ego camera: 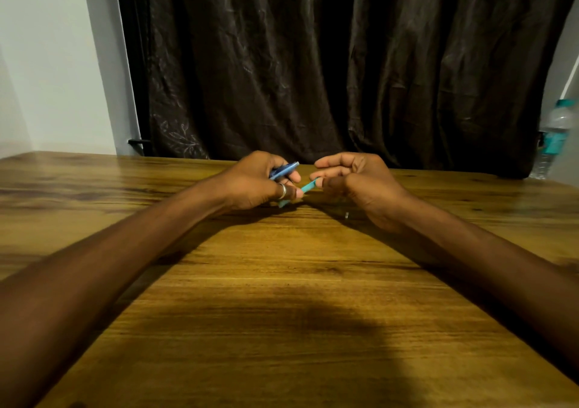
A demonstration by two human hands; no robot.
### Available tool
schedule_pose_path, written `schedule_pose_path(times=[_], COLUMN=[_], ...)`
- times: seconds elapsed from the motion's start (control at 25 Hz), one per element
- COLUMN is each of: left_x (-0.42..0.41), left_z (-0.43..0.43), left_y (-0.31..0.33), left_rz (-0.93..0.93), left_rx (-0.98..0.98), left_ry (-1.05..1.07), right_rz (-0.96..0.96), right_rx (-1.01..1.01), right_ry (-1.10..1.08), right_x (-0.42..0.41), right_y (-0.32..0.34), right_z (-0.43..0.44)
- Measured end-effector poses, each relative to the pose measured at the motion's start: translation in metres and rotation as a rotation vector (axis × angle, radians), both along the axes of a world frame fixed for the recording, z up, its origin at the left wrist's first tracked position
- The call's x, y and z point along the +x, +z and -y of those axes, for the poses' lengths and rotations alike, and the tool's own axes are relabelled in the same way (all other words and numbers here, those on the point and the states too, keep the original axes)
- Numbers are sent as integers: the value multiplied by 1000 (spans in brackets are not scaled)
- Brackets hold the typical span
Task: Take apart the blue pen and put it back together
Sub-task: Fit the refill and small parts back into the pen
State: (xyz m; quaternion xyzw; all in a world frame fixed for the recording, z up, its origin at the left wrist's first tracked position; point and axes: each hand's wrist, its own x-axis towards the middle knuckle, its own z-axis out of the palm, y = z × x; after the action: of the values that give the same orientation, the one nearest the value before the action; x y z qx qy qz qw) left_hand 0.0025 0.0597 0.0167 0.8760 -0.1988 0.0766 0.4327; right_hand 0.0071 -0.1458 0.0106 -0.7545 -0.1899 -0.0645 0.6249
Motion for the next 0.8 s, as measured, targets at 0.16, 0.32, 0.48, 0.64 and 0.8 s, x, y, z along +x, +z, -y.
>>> schedule_pose_path(times=[0.16, 0.32, 0.48, 0.64, 0.8], left_x=[3, 3, 4, 6, 7], left_z=[2, -2, 3, 5, 2], left_y=[-4, -6, -12, -16, -17], left_rz=[-11, -19, 23, 88, 137], left_rx=[44, 154, 220, 258, 267], left_ry=[38, 104, 140, 175, 210], right_rz=[64, 154, 159, 160, 188], right_rx=[-94, -198, -243, -264, -298], right_ry=[-116, -305, -350, -356, -373], right_x=[7, 20, 23, 24, 26], right_y=[-2, -3, -3, -3, -4], right_z=[1, 12, 20, 20, 21])
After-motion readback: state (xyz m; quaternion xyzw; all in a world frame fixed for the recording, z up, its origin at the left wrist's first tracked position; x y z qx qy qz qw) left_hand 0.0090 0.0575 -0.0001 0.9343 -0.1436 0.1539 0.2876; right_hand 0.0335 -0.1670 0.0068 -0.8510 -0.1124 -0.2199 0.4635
